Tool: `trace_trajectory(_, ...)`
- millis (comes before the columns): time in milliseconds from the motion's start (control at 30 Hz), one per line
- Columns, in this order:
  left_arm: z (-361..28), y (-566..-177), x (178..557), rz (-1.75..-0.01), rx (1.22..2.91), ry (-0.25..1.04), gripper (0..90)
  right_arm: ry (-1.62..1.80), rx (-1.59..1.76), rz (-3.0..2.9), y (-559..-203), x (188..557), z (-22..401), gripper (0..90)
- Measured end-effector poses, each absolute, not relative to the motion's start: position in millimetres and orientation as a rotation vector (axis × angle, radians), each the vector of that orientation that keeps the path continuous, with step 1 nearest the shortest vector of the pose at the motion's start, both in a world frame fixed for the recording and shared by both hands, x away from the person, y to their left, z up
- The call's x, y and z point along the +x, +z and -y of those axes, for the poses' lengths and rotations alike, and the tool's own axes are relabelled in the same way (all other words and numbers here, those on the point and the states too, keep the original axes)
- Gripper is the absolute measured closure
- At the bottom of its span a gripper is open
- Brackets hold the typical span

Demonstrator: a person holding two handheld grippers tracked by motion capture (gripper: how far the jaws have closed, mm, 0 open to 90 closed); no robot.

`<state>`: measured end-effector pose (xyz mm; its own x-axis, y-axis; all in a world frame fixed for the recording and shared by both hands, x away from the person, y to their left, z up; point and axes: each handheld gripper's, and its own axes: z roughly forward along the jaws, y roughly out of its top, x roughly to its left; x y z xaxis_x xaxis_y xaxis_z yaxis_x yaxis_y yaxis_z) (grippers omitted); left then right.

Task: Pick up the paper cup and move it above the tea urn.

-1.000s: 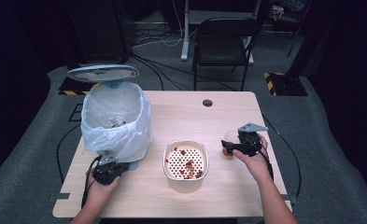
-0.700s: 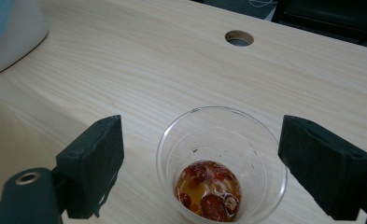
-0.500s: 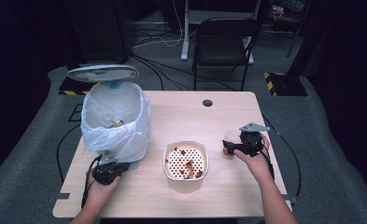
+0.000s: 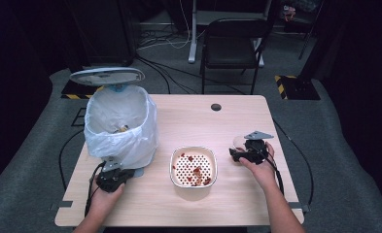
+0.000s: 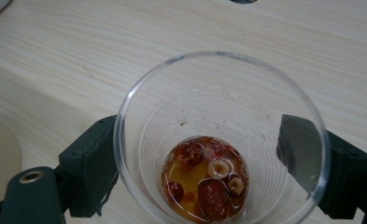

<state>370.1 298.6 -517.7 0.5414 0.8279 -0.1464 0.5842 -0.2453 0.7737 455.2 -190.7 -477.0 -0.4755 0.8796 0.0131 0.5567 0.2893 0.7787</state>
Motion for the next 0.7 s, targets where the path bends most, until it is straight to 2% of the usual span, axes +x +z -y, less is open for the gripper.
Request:
trace_trajectory(67,-298.8,-517.7,370.1,-1.146,1.950,0.371,90.0,1.019,1.275,-2.151,-480.9,455.7,190.7,15.5)
trace_trajectory(200,-298.6,-517.7,370.0,-1.144,1.951,0.371,90.0,1.055,1.290,-2.145,-482.3,456.9,192.9,23.3)
trace_trajectory(300,-298.6,-517.7,370.0,-1.144,1.951,0.371,90.0,1.077,1.282,-2.133,-480.9,457.8,193.9,23.4)
trace_trajectory(400,-298.7,-517.6,370.1,-1.146,1.951,0.372,90.0,1.057,1.273,-2.141,-481.8,458.8,193.7,29.9)
trace_trajectory(700,-298.5,-517.7,370.0,-1.144,1.950,0.371,90.0,1.063,1.241,-2.152,-481.5,460.4,193.4,32.3)
